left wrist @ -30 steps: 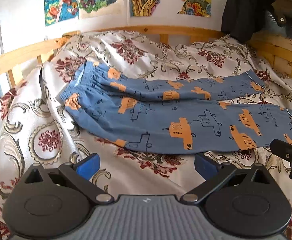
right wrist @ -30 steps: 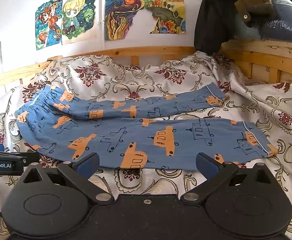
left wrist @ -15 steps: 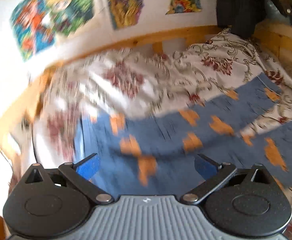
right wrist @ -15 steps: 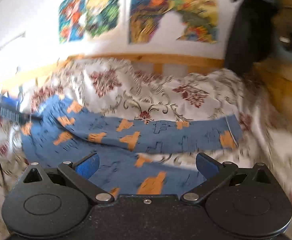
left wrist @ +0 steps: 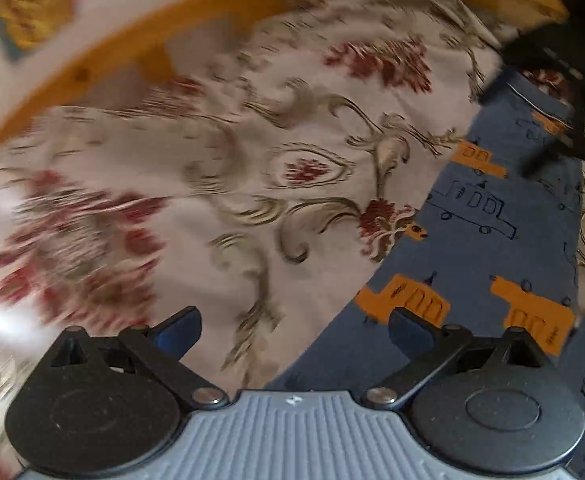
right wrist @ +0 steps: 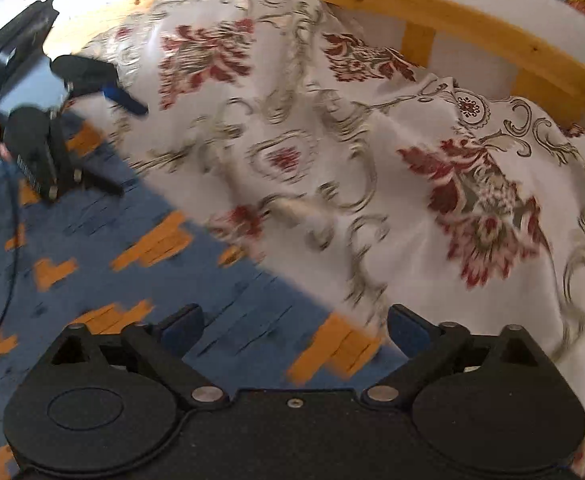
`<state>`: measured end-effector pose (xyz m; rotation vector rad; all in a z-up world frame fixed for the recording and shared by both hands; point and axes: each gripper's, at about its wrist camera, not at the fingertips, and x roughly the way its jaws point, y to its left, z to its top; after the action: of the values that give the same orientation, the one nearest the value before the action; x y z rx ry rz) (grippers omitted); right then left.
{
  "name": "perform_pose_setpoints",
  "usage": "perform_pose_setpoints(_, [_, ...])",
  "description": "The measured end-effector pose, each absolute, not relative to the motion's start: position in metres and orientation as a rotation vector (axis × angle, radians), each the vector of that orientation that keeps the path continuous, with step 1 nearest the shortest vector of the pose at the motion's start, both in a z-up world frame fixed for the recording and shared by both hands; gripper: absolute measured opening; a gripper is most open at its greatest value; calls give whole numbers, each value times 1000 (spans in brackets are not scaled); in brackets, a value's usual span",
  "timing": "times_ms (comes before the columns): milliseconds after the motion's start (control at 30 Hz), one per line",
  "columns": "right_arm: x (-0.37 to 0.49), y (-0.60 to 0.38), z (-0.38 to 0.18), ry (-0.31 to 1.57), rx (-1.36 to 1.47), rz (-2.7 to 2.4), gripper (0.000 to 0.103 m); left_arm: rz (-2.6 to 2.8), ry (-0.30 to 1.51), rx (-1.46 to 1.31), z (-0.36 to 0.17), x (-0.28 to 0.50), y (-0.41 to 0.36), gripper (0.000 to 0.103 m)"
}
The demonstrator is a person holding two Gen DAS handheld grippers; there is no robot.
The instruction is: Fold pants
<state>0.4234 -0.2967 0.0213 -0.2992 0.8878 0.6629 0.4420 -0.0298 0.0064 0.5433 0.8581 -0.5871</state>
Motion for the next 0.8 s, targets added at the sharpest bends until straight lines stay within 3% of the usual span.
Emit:
perform_pose_setpoints(100, [454,-299,10,947,-348,709,90,-685,955,528,-13,467,-36,83])
perform_pose_setpoints(433, [473,-308,-21,1057,-376,783,66,-810,1097,560,-40,471,-48,65])
perform_pose_setpoints(467, [472,-307,-20,1056,-378,786,57,-800,1096,577,-41,469,-51,62])
perform_pose_setpoints(500, [472,-306,-20,1057,-381,788,42,-788,1091,597,-41,466,-56,54])
perform_pose_setpoints(567, [468,-302,-17,1054,-403,783,27,-759,1075,623,-39,458,-64,34])
perform_pose_setpoints(600, [464,-300,-15,1048,-427,781,23,-745,1074,622,-39,454,-66,17])
perform_pose_setpoints(633, [459,-298,-14,1038,-452,778,15,-728,1073,625,-39,450,-69,10])
perform_pose_setpoints(700, [448,-293,-15,1010,-493,764,6,-693,1046,653,-38,440,-74,5])
perform_pose_setpoints(800, [431,-288,-16,935,-535,707,3,-613,964,683,-36,422,-84,3])
